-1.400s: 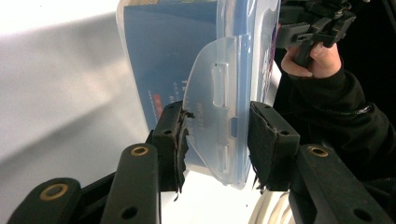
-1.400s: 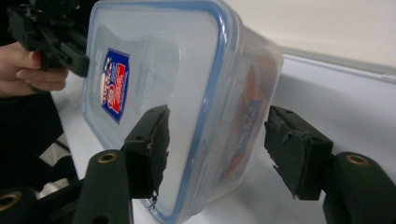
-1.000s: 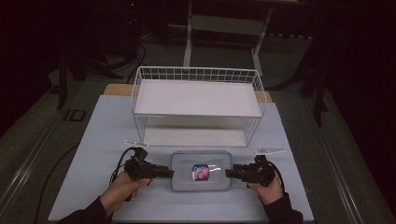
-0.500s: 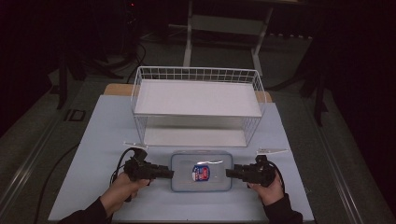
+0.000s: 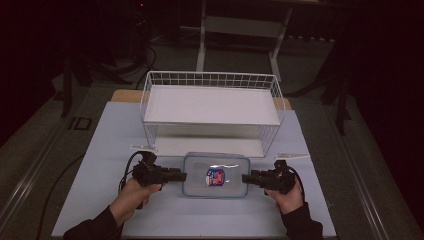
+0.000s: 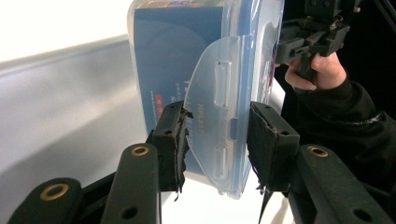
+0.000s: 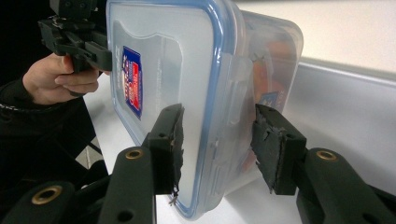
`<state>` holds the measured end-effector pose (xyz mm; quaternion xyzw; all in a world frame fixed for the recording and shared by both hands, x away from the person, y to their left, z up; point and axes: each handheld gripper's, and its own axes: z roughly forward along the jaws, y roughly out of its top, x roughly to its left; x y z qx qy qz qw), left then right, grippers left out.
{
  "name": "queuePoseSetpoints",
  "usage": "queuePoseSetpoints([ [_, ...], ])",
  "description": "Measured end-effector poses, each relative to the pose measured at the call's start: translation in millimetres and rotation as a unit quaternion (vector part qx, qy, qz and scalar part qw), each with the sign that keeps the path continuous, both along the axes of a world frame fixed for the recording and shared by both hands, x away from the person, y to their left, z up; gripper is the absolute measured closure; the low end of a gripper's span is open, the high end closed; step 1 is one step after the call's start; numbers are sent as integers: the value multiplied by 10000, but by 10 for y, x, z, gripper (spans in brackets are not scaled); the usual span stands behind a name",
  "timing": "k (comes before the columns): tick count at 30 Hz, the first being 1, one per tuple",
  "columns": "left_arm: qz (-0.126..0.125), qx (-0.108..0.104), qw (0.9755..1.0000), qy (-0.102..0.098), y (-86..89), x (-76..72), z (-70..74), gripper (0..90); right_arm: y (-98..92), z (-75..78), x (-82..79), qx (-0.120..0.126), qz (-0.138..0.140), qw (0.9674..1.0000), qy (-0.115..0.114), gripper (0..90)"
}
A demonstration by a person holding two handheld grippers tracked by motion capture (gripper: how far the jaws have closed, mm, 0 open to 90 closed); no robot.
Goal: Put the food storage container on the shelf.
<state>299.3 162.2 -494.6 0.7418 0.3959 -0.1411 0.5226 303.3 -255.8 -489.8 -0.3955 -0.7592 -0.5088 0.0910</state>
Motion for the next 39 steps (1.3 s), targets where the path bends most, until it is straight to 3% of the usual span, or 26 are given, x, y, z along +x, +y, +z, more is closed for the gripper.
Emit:
queuePoseSetpoints([
  [9,147,26,9998,-139,-20,63,110,579,-15,89,103,128,-98,9998,-100,542],
  [21,395,17,9985,-367,-50,161,176,572,-1,186,280,124,-181,9994,-261,538],
  [28,478,16,9981,-383,-73,249,151,569,-6,185,392,85,-220,9993,-283,535],
  [39,759,127,9954,-562,-134,431,67,553,18,160,560,-70,-340,9983,-460,530],
])
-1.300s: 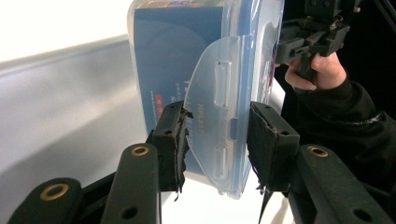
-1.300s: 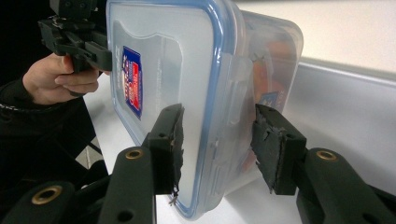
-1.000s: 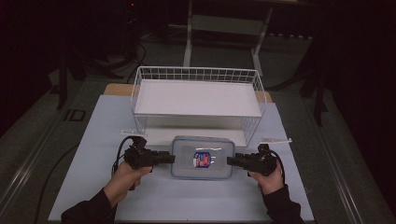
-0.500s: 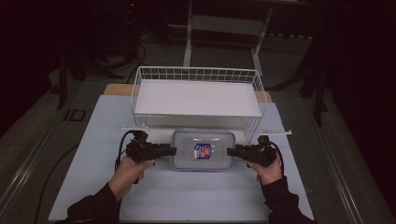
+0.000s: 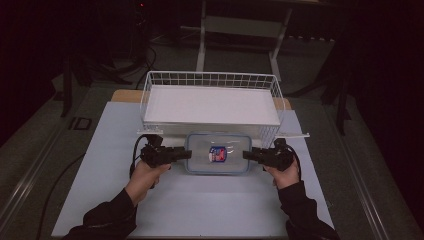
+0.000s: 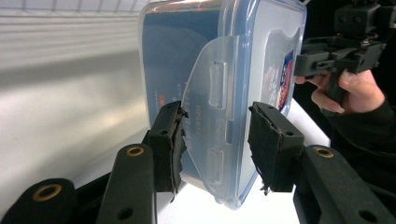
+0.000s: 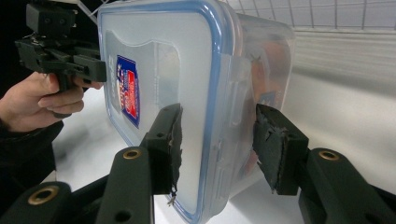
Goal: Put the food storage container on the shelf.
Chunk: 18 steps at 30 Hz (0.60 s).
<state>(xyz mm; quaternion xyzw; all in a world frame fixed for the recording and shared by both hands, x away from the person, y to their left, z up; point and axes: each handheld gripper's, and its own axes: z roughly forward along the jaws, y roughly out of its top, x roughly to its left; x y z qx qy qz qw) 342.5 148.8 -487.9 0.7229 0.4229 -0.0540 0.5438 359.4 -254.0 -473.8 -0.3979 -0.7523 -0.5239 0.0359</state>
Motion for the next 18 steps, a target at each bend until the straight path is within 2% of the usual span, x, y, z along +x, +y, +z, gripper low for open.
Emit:
queuePoseSetpoints([
  [3,91,27,10000,-3,8,45,-43,548,24,-44,46,-8,-41,10000,-50,529],
  [4,86,33,9999,-55,14,61,-56,548,28,-59,57,12,-49,9999,-101,529],
  [8,207,-14,9998,-44,-8,83,-65,546,32,-95,92,80,-133,9995,-278,523],
  [10,254,1,9996,-95,-23,90,-59,540,42,-98,99,49,-161,9991,-392,521],
  [12,249,79,9994,-244,-14,121,-69,539,54,-108,105,19,-187,9986,-486,517],
  [13,292,82,9993,-207,-16,123,-72,539,57,-122,117,23,-205,9987,-465,517],
  [14,364,131,9989,-264,-18,119,-84,539,56,-135,125,44,-212,9987,-468,516],
  [15,343,75,9992,-189,-30,115,-89,538,59,-155,132,44,-225,9987,-464,515],
  [18,372,94,9991,-198,-26,127,-139,534,71,-203,150,34,-233,9987,-441,514],
])
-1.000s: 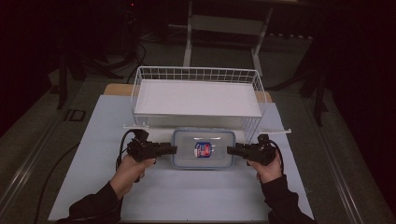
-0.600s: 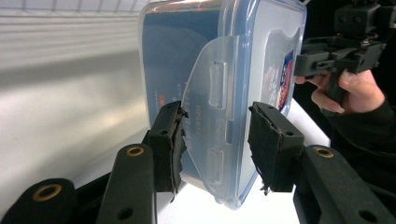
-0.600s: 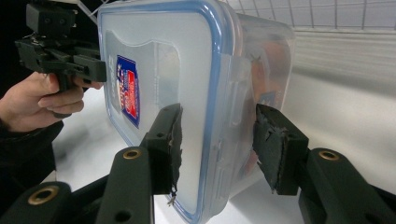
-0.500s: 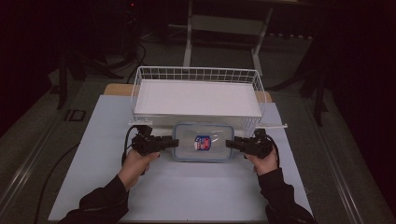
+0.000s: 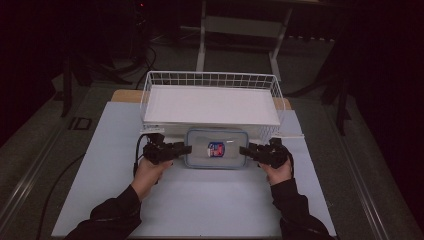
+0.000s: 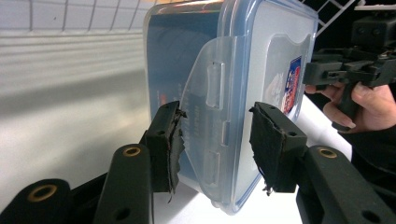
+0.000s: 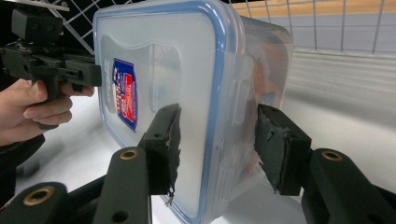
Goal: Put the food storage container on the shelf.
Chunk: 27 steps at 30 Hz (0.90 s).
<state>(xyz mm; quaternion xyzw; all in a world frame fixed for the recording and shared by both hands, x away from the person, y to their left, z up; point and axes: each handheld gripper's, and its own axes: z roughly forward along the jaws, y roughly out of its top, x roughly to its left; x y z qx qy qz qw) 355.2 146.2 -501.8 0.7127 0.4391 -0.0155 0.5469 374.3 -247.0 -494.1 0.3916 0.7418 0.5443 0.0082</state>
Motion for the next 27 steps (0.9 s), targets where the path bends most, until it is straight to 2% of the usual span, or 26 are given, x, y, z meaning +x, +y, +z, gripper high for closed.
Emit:
queuePoseSetpoints([
  [2,11,37,10000,-49,16,20,-33,532,14,-24,12,-25,3,10000,-21,513],
  [5,71,-8,10000,-21,19,22,-43,531,32,-41,32,-13,-11,10000,-23,511],
  [6,80,2,9999,-95,21,24,-44,531,37,-37,36,-4,-23,10000,-22,510],
  [8,128,-29,9999,-95,19,26,-49,527,45,-31,42,-23,-36,10000,-84,508],
  [10,181,-71,9998,-92,15,19,-58,526,49,-32,53,4,-63,10000,-50,505],
  [15,260,-8,9995,-179,-8,18,-62,506,54,-46,52,78,-154,9998,-18,488],
  [16,302,-9,9994,-174,-16,22,-65,501,62,-40,49,58,-218,9997,-25,484],
  [19,345,-35,9992,-175,-17,48,-81,485,103,-16,40,-205,-316,9991,-179,486],
  [25,509,53,9986,-155,-68,72,-70,436,115,-45,45,-199,-414,9989,-7,480],
  [27,490,-42,9987,-104,-53,106,-87,433,117,-53,43,-207,-480,9986,-1,478],
])
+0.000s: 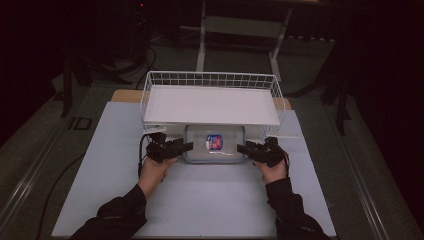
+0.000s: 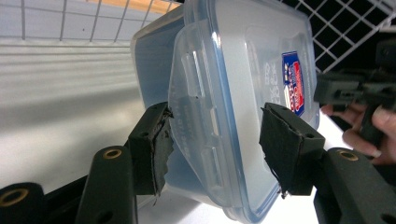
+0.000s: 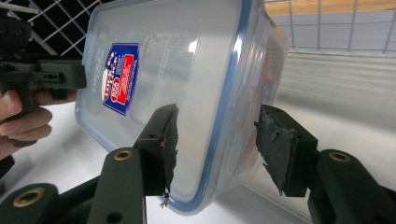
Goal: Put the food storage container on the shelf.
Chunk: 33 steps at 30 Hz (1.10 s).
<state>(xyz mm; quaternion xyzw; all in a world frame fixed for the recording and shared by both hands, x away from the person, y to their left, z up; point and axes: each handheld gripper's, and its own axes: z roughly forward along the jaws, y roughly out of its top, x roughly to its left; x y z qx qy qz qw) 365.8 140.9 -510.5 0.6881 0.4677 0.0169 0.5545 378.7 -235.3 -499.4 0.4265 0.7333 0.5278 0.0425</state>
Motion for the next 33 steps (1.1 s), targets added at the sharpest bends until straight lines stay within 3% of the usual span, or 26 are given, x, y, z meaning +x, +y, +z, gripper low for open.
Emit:
queuePoseSetpoints([
  [1,2,-45,10000,21,3,14,-7,432,2,-2,1,14,-18,10000,43,477],
  [6,191,151,9997,95,-34,41,-19,367,82,-38,11,-107,-66,9996,236,411],
  [10,239,251,9994,72,-46,56,2,398,78,-26,58,102,-269,9991,324,420],
  [12,239,251,9994,72,-46,56,2,394,79,-18,61,81,-273,9990,339,419],
  [14,230,286,9993,65,-53,66,1,377,104,6,37,-47,-316,9991,263,418],
  [17,237,272,9993,108,-43,59,5,376,110,29,0,-43,-354,9990,262,407],
  [19,153,146,9998,-13,-26,16,19,344,91,53,-37,-44,-407,9991,100,389],
  [20,155,202,9996,-124,-13,-5,39,330,87,62,-51,-39,-406,9991,85,386],
  [24,113,166,9995,-248,20,-103,127,295,80,119,-152,-140,-426,9989,-105,386],
  [25,-83,205,9988,-437,47,-104,131,275,80,132,-181,-148,-420,9989,-145,387],
  [30,-31,108,9993,-357,65,-204,147,184,91,182,-280,-167,-366,9988,-278,396],
  [33,-278,200,9982,-492,95,-320,166,138,131,219,-364,-152,-281,9989,-346,402],
])
